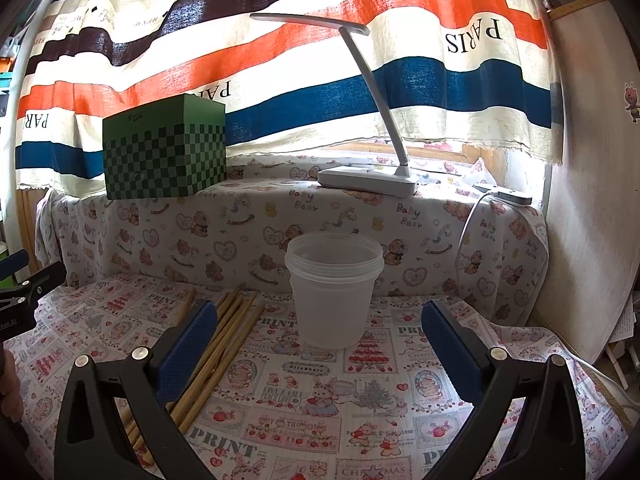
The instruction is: Organize utensils
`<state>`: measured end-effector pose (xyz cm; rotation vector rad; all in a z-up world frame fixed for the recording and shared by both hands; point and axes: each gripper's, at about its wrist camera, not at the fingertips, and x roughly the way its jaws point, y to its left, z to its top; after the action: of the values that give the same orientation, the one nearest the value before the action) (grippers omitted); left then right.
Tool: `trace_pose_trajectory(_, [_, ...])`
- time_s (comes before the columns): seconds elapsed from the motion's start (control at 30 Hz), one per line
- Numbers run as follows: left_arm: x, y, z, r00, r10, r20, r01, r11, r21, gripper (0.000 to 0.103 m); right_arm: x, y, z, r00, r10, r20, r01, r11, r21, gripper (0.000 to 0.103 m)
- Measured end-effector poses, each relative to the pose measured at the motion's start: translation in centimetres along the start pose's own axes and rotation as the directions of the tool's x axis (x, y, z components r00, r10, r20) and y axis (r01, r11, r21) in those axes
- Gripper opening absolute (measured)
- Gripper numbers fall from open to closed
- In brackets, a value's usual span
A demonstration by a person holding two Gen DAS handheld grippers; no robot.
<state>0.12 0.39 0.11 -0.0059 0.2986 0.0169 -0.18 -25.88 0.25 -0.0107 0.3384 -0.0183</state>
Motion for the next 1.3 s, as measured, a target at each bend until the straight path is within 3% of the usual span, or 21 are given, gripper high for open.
trace_pose_trajectory(1.3, [0.05, 0.15, -0.1, 1.0, 0.006, -0.005, -0.006, 1.0, 0.003, 0.103, 0.19, -0.07, -0.01, 1.0, -0.006, -0.017, 0.006, 1.0, 0.001, 0.103])
